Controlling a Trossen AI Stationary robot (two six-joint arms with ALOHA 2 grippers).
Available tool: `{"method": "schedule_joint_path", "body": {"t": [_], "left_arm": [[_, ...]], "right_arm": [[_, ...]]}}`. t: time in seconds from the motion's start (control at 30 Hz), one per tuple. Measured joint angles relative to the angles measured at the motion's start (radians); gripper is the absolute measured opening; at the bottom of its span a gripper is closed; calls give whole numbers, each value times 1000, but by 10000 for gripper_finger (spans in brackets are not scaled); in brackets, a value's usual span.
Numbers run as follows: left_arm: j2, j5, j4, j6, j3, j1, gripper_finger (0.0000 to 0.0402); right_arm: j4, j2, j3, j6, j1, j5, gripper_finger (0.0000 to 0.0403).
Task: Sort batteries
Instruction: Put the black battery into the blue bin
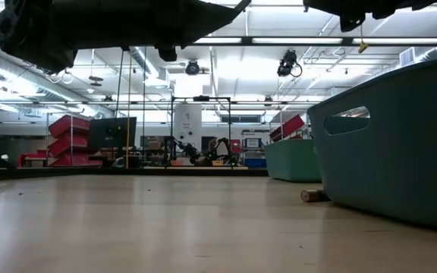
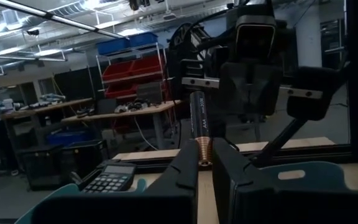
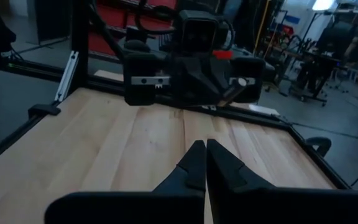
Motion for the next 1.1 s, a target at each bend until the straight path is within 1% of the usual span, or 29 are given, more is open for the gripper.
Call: {"method": "schedule_joint_path", "body": {"t": [0.27,0.63,0.77,0.83,0.9,0.97,1.1], "left_arm": [[0,0,1,-1,0,0,16],[0,1,0,-2,0,0,16],[0,1,4,-11,4,7,16],[1,11,-3,-29,27,15,16],[18,58,-2,-16,61,19,16],[53,91,-3,26,102,17,16],[122,98,20,98,174,17,16]], "right_arm": [[26,7,0,-13,0,-26,1],[26,6,0,-13,0,-27,1],[68,7,0,-21,-4,-36,1],[96,7,0,-43,-12,-62,0],[142,8,0,-70,-23,-85,1],[196,8,0,-93,-32,-98,2],[277,8,0,-149,-42,-136,1]]}}
